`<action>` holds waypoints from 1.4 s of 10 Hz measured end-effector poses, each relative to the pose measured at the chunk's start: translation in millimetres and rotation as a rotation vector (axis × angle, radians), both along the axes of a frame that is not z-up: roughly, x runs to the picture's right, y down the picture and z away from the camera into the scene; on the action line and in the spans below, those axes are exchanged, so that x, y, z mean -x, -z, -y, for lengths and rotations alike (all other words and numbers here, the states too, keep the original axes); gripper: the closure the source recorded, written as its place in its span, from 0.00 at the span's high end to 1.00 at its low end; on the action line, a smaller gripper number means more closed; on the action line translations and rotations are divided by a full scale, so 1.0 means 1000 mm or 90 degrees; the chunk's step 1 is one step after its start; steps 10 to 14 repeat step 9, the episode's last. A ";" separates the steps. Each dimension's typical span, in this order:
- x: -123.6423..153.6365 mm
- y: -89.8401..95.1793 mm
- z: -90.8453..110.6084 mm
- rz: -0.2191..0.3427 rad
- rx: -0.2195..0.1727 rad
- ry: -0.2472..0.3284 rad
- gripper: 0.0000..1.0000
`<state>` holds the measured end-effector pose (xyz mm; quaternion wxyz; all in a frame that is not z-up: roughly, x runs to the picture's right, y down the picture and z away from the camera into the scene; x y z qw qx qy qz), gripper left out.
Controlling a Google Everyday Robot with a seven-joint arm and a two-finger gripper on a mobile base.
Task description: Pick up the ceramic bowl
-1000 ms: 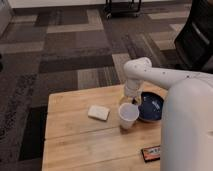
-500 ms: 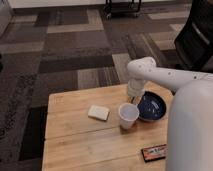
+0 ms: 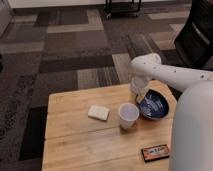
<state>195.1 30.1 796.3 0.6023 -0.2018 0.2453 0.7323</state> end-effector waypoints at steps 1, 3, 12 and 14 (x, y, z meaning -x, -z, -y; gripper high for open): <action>-0.006 0.009 0.014 -0.011 -0.017 -0.004 0.00; -0.013 0.036 0.053 -0.023 -0.060 -0.009 0.00; -0.025 0.068 0.100 -0.044 -0.127 0.003 0.00; -0.025 0.068 0.100 -0.044 -0.127 0.003 0.00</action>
